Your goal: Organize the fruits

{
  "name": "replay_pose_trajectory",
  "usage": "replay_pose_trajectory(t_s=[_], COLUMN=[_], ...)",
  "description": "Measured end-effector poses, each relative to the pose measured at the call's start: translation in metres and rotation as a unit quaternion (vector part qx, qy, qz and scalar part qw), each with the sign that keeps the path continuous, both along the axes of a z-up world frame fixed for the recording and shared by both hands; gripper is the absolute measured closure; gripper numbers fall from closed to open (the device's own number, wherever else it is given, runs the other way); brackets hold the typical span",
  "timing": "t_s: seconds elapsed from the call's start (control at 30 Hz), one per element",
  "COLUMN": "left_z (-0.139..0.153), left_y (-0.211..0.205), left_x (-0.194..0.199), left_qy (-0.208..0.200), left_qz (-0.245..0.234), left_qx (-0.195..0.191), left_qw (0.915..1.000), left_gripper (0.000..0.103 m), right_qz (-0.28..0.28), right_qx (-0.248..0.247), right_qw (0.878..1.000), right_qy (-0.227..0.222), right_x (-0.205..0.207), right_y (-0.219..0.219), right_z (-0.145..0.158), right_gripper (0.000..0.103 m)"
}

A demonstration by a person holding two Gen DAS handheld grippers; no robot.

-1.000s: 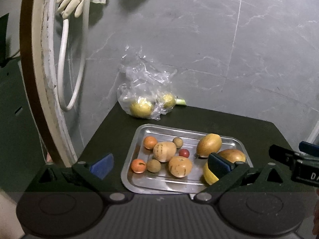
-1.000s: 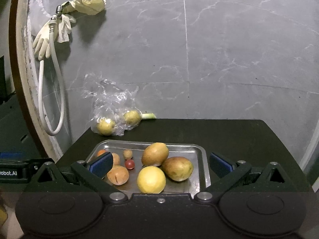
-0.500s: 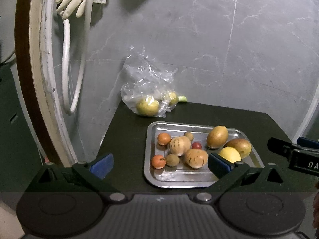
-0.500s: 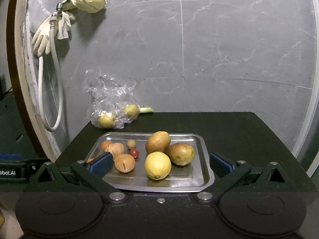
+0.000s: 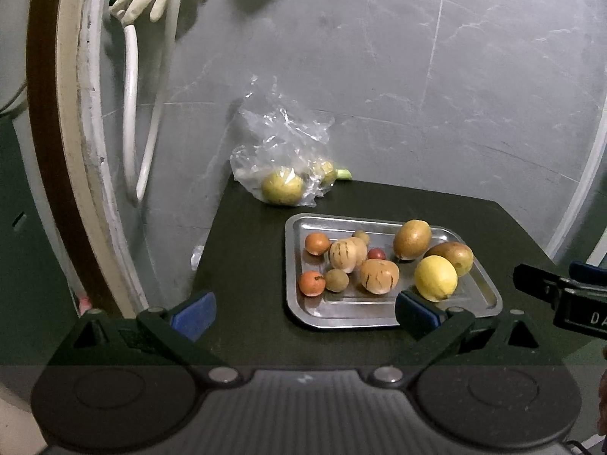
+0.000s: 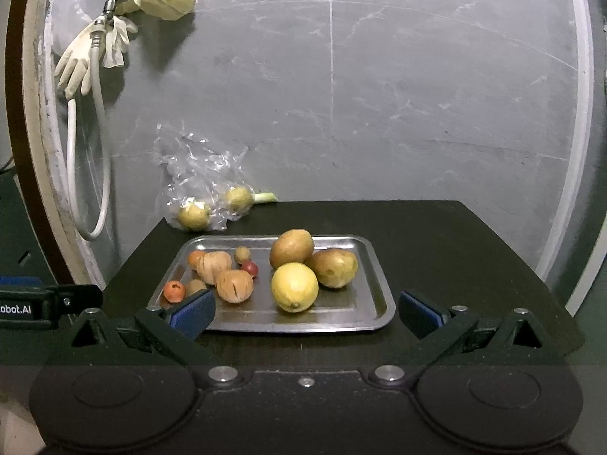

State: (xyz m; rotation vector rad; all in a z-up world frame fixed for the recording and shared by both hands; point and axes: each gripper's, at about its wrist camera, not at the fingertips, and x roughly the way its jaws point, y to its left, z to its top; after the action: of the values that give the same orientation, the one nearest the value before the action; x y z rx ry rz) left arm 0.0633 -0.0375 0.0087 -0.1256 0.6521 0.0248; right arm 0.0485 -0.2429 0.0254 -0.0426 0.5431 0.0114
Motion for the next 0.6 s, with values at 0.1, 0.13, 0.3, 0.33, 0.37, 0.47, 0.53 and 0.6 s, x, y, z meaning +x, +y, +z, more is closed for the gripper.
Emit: replay_pose_trajectory(t_s=[0.1,0.13,0.3,0.33,0.37,0.47,0.53,0.6], left_z=[0.0,0.0,0.0,-0.001,-0.001,-0.004,-0.005,-0.005], left_y=[0.001,0.001,0.003,0.003,0.004,0.005,0.006,0.006], left_x=[-0.002,-0.003,-0.007,-0.008,-0.009,-0.014,-0.017,-0.02], left_qy=[-0.001,-0.002,-0.004,-0.005,-0.005,-0.002,-0.001,0.0], left_qz=[-0.01,-0.012,-0.028,-0.031,-0.034,-0.042,-0.047,-0.048], left_qx=[-0.001,-0.001,0.0,0.001,0.002,0.004,0.008,0.01], left_qw=[1.0,0.9999,0.9996,0.9995,0.9994,0.9991,0.9989,0.9988], left_gripper=[0.001,0.001,0.001,0.001,0.001,0.001,0.001,0.001], right_qz=[-0.007,-0.008,-0.015,-0.018,-0.018,-0.024,-0.027,-0.028], right_qx=[0.003,0.004,0.005,0.005,0.005,0.003,0.002,0.001], right_qw=[1.0,1.0,1.0,1.0,1.0,1.0,1.0,1.0], right_qy=[0.002,0.003,0.006,0.005,0.005,0.003,0.003,0.004], right_x=[-0.007,-0.009,-0.02,-0.022,-0.024,-0.027,-0.028,-0.029], right_y=[0.003,0.004,0.008,0.008,0.008,0.008,0.007,0.007], right_z=[-0.003,-0.004,-0.008,-0.008,-0.008,-0.008,-0.008,-0.008], right_gripper=[0.001,0.001,0.001,0.001,0.001,0.001,0.001,0.001])
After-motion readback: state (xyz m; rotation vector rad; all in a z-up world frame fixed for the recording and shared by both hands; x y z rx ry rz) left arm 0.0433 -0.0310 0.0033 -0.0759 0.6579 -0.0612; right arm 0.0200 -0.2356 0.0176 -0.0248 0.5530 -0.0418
